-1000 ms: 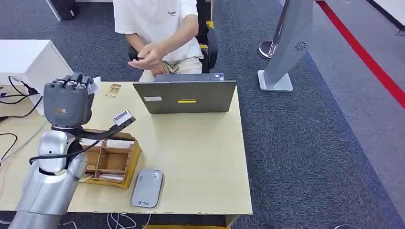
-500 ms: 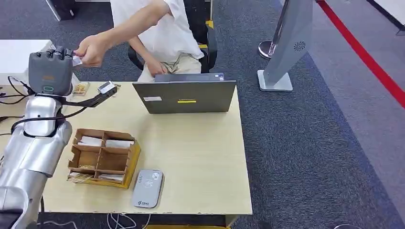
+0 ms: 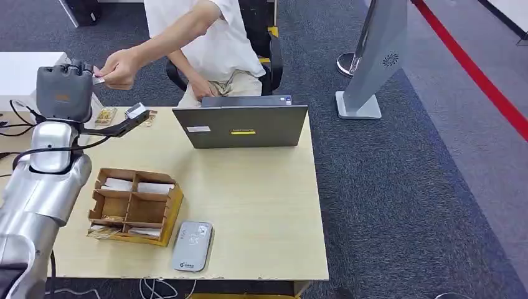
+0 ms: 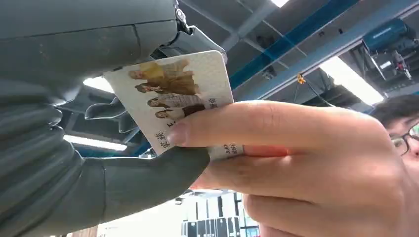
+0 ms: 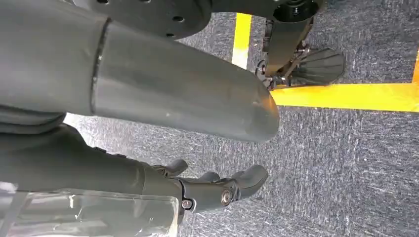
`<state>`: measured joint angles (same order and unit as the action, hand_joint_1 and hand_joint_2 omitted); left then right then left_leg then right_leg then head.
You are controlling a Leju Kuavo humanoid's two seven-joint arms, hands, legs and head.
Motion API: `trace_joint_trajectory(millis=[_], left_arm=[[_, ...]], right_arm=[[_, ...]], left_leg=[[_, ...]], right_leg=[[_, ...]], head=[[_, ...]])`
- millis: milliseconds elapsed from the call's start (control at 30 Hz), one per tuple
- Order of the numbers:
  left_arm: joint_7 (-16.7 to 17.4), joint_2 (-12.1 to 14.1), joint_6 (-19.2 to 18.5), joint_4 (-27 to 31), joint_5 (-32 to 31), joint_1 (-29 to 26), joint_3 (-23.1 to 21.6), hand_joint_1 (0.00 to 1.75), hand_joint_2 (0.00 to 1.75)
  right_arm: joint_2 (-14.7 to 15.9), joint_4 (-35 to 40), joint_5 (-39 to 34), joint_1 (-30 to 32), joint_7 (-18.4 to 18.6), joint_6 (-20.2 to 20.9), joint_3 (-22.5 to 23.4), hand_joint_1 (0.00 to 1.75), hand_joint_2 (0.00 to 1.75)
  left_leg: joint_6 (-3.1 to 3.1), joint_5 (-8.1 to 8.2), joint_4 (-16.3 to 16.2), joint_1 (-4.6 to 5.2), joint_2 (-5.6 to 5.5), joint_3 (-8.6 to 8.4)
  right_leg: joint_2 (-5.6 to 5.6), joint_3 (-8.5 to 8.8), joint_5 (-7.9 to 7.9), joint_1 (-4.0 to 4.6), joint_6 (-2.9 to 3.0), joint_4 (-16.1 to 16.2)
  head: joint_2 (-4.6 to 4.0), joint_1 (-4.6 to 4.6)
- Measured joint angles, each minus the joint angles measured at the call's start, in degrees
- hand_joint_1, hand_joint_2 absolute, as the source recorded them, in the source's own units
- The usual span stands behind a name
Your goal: Pass the card to the sensor for recognition and then transmit it.
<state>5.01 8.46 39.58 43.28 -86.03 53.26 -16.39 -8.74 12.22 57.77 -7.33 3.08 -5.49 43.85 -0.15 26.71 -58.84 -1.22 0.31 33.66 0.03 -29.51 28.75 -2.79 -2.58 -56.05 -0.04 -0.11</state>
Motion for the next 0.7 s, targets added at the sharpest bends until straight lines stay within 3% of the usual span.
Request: trace_joint_trajectory(millis=[233,400,700], left_arm=[[-0.4,-0.2,0.0,-0.8,2.0,-0.3,0.0,0.0,1.75],[-2.6,-0.5,0.0,0.1,4.5,-2.1,0.0,0.0,1.75],[-3.2,-2.1,-0.9,7.1,5.9,-7.2,0.0,0.0,1.75]], right_arm=[[0.0,0.0,-0.2,0.0,-0.1,0.0,0.0,0.0,0.0],[0.0,0.0,-0.5,0.1,-0.2,-0.1,0.0,0.0,0.0],[0.0,0.0,-1.2,0.3,-0.4,-0.3,0.0,0.0,0.0]], left_leg=[[0.0,0.0,0.0,0.0,0.0,0.01],[0.0,0.0,0.0,0.0,-0.01,0.01],[0.0,0.01,0.0,0.01,0.01,0.01]], right_leg=[[0.0,-0.01,0.0,0.0,0.0,0.0],[-0.01,-0.01,0.0,-0.01,0.0,0.0],[0.02,-0.03,0.0,-0.01,0.0,0.0]], head=[[0.0,0.0],[0.0,0.02],[0.0,0.0]])
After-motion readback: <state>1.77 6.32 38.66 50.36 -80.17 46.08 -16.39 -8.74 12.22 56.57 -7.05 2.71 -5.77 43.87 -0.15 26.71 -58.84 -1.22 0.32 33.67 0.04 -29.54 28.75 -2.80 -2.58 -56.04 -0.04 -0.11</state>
